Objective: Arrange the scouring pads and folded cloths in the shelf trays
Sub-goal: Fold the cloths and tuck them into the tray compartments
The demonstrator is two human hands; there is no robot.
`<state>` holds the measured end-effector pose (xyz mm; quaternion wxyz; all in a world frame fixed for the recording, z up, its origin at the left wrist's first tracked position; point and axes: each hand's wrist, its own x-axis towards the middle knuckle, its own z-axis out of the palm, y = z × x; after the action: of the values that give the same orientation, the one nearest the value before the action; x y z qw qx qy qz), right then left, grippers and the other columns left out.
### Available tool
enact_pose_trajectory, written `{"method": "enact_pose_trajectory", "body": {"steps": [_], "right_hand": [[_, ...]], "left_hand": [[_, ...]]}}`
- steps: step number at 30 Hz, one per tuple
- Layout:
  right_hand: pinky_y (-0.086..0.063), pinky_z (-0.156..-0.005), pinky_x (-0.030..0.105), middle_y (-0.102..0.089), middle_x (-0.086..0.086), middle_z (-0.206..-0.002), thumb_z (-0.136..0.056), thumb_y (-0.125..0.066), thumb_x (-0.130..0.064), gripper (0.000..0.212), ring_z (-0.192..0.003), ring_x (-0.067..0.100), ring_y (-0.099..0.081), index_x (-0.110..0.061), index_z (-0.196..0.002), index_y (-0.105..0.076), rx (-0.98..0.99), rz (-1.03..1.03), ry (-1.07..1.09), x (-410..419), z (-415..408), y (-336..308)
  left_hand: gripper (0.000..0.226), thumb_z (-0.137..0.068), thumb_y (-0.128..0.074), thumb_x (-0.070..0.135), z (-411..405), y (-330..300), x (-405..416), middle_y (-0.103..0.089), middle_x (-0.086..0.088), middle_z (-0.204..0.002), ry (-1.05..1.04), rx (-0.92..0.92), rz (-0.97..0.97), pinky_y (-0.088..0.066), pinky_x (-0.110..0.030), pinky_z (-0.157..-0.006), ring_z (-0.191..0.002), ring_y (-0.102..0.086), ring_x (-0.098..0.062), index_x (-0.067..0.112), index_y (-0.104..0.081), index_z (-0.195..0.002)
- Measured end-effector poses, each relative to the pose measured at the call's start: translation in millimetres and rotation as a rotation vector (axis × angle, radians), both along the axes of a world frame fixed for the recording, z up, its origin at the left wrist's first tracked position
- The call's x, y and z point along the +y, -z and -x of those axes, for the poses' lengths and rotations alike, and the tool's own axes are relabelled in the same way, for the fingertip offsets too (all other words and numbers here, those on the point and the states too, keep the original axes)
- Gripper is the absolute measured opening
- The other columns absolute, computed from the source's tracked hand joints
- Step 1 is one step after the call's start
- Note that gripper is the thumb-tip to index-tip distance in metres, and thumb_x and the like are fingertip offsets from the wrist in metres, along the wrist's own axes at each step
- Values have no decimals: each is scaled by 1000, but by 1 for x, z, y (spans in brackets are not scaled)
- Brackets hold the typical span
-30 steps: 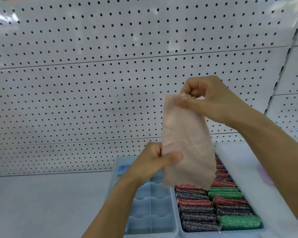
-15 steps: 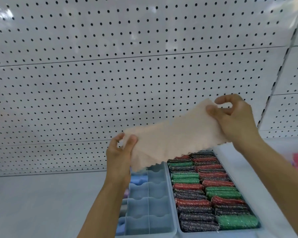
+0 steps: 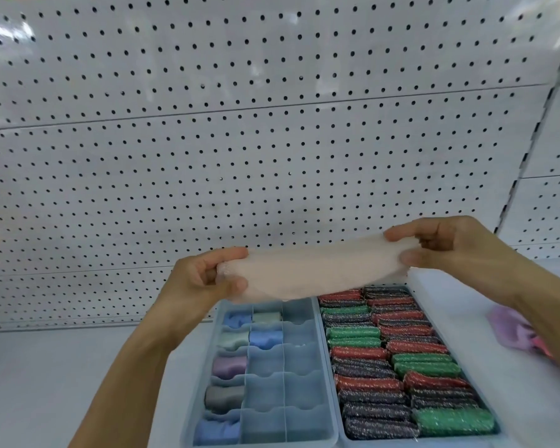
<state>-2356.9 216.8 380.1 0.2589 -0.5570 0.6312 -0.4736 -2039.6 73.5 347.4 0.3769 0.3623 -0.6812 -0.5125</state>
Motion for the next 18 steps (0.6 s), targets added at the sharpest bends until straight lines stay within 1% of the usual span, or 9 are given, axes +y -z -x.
{"method": "enact_pose_trajectory", "body": {"steps": [2,3,6,8,10,12,14,16,18], "right_hand": [[-47,-82,13,-73,-12,-100,-87,-66,-6,25,-91,0,-65,-27,-99,-74,131,-20,47,-1,-2,2],[-46,-82,12,-73,-14,-98,-90,-63,-9,23,-90,-3,-64,-29,-97,-73,193,-28,67,-1,-3,3],[-41,-68,3,-69,-14,-93,-92,-61,-15,21,-78,-12,-59,-34,-91,-68,308,-4,109,-3,-8,5],[-40,-64,3,-68,-11,-88,-91,-62,-15,21,-71,-9,-58,-35,-84,-66,319,32,127,-5,-10,7],[-41,-65,7,-68,-8,-86,-90,-63,-15,19,-69,-2,-57,-30,-81,-67,277,57,144,-7,-9,9],[-43,-74,17,-68,-6,-94,-90,-63,-11,12,-80,6,-60,-20,-85,-70,113,77,162,-10,-6,12],[-45,-78,26,-70,-3,-95,-90,-59,-7,12,-86,14,-62,-9,-91,-71,-172,84,147,-13,-5,16],[-50,-67,27,-68,3,-85,-91,-56,-8,11,-79,18,-62,-5,-89,-67,-478,56,114,-17,-8,23],[-54,-59,26,-67,7,-88,-93,-56,-13,12,-77,17,-65,-4,-93,-64,-615,9,136,-21,-12,33]], "left_hand": [[37,-82,-72,0,-1,0,1,-76,5,-94,-47,-45,48,-51,-11,-68,-82,-70,-8,26,-70,-108],[34,-82,-72,1,-1,-1,2,-76,7,-91,-72,-63,73,-50,-10,-66,-79,-70,-6,27,-71,-105],[26,-83,-73,7,1,0,1,-76,5,-84,-142,-115,136,-49,-10,-61,-69,-68,-8,29,-73,-96],[17,-84,-73,10,2,0,0,-73,1,-80,-159,-149,194,-49,-12,-59,-60,-64,-12,26,-75,-89],[7,-83,-74,13,2,1,-2,-67,0,-85,-161,-167,244,-47,-14,-60,-61,-62,-14,20,-75,-83],[1,-83,-74,15,2,3,-6,-63,3,-87,-158,-114,184,-46,-15,-63,-61,-60,-12,15,-73,-83],[13,-83,-74,25,3,7,-8,-62,-1,-81,-98,12,-1,-45,-19,-73,-67,-56,-14,14,-73,-90],[28,-80,-75,34,9,12,-8,-63,-10,-85,-36,147,-180,-47,-29,-81,-80,-58,-21,11,-71,-97],[21,-87,-66,24,18,17,-5,-72,-7,-91,-51,256,-267,-56,-30,-72,-84,-68,-18,8,-69,-100]]}}
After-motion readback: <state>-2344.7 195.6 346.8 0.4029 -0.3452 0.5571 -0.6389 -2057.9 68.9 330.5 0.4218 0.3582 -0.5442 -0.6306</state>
